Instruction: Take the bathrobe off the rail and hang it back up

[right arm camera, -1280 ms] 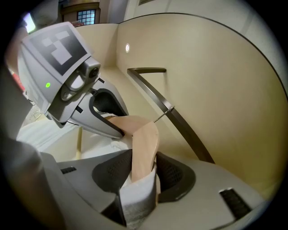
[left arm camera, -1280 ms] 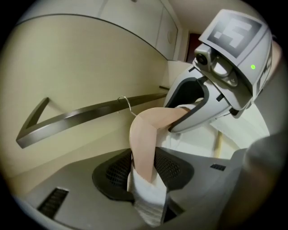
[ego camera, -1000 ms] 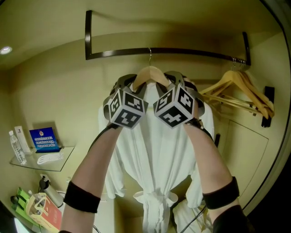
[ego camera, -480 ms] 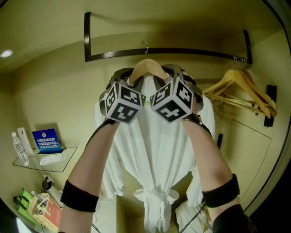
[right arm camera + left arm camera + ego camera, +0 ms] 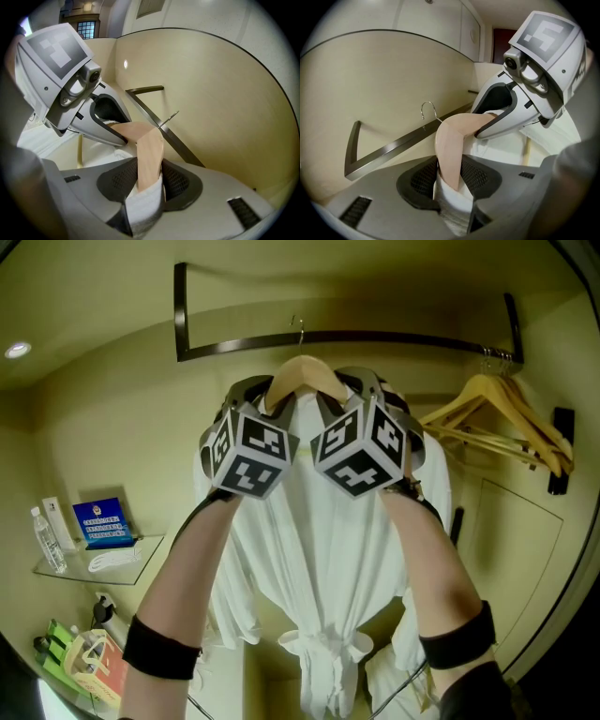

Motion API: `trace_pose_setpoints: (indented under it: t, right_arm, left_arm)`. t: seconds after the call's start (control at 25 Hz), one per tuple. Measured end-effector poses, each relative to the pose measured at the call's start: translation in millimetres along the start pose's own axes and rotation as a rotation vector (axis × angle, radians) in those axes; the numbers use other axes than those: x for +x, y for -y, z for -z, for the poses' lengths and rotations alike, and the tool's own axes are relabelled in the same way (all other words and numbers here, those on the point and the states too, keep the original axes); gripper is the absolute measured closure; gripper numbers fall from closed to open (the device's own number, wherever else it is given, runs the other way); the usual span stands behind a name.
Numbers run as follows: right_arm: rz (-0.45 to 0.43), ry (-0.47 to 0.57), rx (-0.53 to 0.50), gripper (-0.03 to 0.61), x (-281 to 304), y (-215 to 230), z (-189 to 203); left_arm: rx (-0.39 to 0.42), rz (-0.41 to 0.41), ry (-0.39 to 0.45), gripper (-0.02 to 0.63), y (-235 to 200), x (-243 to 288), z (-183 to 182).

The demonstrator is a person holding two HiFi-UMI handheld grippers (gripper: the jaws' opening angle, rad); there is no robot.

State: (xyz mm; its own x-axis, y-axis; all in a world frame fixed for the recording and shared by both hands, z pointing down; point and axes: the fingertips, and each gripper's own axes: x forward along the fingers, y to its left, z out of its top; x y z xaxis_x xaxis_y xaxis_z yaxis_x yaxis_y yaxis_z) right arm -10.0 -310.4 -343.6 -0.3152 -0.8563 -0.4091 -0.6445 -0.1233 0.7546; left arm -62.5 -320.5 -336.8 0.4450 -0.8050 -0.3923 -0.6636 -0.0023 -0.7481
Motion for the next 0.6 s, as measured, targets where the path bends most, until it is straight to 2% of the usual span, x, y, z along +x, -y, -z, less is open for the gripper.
trace_pose_setpoints:
  t: [0.6]
  right_arm:
    - [-0.138,0.019,0.096,0.411,-38,-78,42]
  left_arm:
    - [-0.014,0.018,-0.151,0.468,66,-48,52]
